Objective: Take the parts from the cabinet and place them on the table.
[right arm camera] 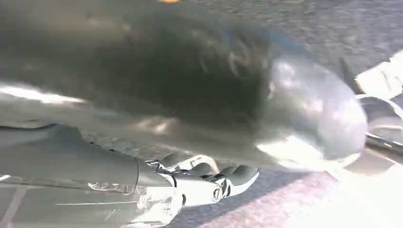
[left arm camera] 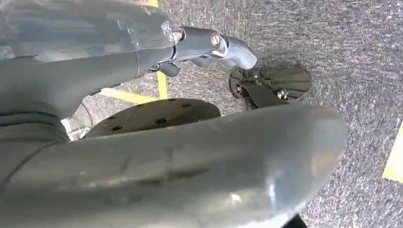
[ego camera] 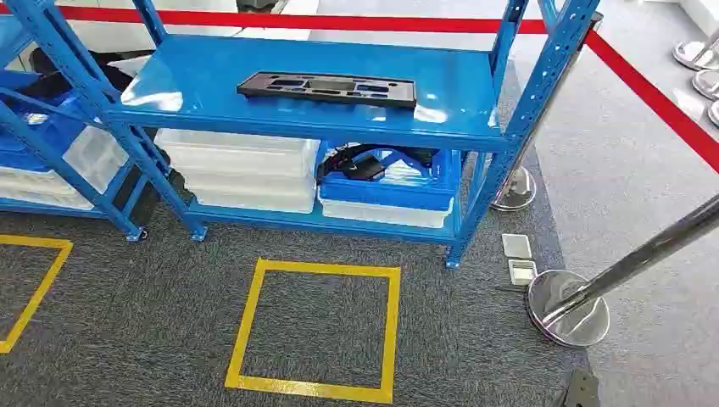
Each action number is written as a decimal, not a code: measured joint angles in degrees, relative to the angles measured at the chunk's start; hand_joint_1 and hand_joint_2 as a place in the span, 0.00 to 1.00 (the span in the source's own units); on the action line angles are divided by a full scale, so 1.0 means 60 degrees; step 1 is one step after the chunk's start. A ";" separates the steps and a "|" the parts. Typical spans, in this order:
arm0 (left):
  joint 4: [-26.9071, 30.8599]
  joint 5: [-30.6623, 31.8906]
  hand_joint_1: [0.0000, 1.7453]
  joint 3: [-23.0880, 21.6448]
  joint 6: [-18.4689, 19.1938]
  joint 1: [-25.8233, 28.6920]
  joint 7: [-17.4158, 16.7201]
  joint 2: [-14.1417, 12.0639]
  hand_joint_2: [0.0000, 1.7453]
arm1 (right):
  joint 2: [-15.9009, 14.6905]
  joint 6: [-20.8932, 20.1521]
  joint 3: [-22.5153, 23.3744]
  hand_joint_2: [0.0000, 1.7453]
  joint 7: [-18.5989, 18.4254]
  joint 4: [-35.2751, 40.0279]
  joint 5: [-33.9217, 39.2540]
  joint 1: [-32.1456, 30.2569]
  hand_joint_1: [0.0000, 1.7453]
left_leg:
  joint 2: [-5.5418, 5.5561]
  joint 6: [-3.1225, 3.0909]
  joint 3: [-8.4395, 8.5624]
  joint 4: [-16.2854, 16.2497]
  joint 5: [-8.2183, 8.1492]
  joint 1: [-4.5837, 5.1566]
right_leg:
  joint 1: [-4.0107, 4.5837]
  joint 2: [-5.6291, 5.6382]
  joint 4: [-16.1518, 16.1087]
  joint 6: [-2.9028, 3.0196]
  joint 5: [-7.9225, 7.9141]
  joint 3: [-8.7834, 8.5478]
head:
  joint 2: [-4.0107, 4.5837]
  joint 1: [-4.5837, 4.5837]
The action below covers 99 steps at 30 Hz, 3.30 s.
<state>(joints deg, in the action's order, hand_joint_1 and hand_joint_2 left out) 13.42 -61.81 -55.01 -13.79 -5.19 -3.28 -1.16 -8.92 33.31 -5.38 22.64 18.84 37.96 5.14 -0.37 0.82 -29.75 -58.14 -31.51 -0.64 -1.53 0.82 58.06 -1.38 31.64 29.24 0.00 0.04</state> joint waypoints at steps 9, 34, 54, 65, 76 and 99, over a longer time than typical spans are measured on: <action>-0.0033 -0.0120 0.00 0.0000 -0.0146 0.0000 0.0000 -0.0029 0.00 | 0.0204 0.0204 0.1517 0.00 -0.0150 0.1382 -0.1672 -0.0022 0.00 | 0.0000 -0.0001 0.0007 -0.0001 0.0001 0.0000 | 0.0000 -0.0001 0.0000 0.0000 0.0000 -0.0012 | 0.0000 0.0004; -0.0127 -0.0499 0.00 0.0000 -0.0302 0.0005 0.0146 -0.0117 0.00 | 0.0419 0.0710 0.3047 0.00 -0.1133 0.8756 -0.6028 -0.0553 0.00 | 0.0000 -0.0003 0.0021 -0.0007 0.0002 0.0001 | -0.0001 0.0000 0.0000 -0.0006 -0.0004 -0.0021 | 0.0000 0.0004; -0.0168 -0.0678 0.00 -0.0007 -0.0277 0.0007 0.0233 -0.0131 0.00 | -0.0419 0.0907 0.1217 1.00 -0.2605 1.4569 -0.8191 -0.0624 0.00 | 0.0002 -0.0003 0.0018 -0.0006 0.0002 0.0000 | 0.0000 -0.0001 0.0000 -0.0008 -0.0005 -0.0028 | 0.0000 0.0000; -0.0168 -0.0492 0.00 -0.0102 -0.0116 -0.0007 0.0332 -0.0055 0.00 | -0.1490 0.0327 -0.1143 1.00 -0.2769 1.5956 -0.6034 0.0132 0.00 | 0.0002 -0.0003 0.0015 -0.0007 0.0002 0.0001 | -0.0001 -0.0005 0.0000 -0.0008 -0.0005 -0.0027 | 0.0000 0.0004; -0.0168 -0.0438 0.00 -0.0262 -0.0004 -0.0039 0.0517 0.0069 0.00 | -0.2211 -0.0517 -0.3120 1.00 -0.2459 1.6189 -0.3038 0.1076 0.00 | 0.0001 -0.0003 0.0016 -0.0008 0.0002 -0.0001 | 0.0001 -0.0013 0.0000 -0.0008 -0.0005 -0.0022 | 0.0000 -0.0004; -0.0168 -0.0277 0.00 -0.0423 0.0099 -0.0049 0.0517 0.0073 0.00 | -0.2863 -0.0233 -0.4392 1.00 -0.2474 1.6200 -0.2702 0.1101 0.00 | 0.0003 -0.0004 0.0015 -0.0010 0.0002 0.0000 | 0.0000 -0.0015 0.0000 -0.0009 -0.0004 -0.0020 | 0.0000 0.0004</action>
<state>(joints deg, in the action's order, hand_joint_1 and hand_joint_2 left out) 12.41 -63.47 -57.55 -13.20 -5.48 -0.17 -0.72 -26.10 31.91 -31.74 7.80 116.04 21.75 11.75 -0.35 0.80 -29.66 -58.20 -31.50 -0.64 -1.53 0.73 58.05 -1.43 31.61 29.12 0.00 0.07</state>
